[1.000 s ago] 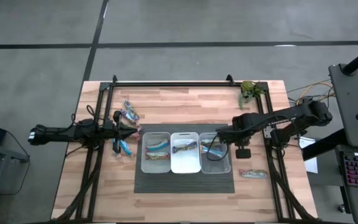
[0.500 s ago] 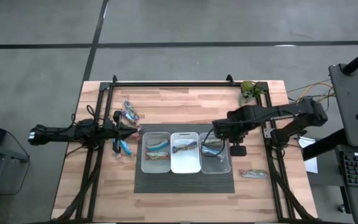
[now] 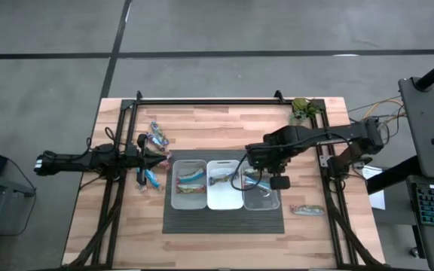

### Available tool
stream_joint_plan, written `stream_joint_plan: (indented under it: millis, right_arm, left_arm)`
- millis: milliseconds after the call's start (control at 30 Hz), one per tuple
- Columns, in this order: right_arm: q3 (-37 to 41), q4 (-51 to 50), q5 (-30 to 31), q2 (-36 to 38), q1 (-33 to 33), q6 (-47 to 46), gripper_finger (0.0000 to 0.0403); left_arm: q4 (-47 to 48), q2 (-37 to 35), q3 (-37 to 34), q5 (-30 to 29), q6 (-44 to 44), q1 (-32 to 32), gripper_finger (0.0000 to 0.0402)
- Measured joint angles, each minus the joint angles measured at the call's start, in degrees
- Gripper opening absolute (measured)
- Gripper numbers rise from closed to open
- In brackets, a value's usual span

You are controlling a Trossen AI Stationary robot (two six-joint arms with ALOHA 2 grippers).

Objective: Pick and place Granola Bars by type
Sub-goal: Put the right yellow granola bar into the transparent bin

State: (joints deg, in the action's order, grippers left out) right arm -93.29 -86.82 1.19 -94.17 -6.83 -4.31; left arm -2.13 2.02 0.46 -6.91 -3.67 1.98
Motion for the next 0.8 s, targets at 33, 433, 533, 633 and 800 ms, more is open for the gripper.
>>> stream_joint_plan:
  millis: [33,433,533,633,800]
  right_arm:
    - [-0.53,0.04,-0.03,-0.44,0.0,0.19,0.0008]
    - [-4.63,-0.03,-0.13,-6.79,0.0,0.47,0.0008]
    - [-5.3,-0.07,-0.62,-8.47,0.0,0.47,0.0008]
    - [-6.24,-0.15,-1.71,-9.99,0.09,0.47,0.0008]
    - [-7.2,-0.15,-1.9,-11.91,0.25,0.45,0.0008]
  left_arm:
    - [0.0,0.0,0.01,-0.01,0.0,0.0,0.0]
    - [0.0,0.0,0.01,0.0,0.0,0.0,0.0]
    - [0.0,0.0,0.0,0.0,0.0,0.0,0.0]
    - [0.0,0.0,0.01,0.01,0.01,0.0,0.0]
    - [0.0,0.0,0.01,0.0,0.0,0.0,0.0]
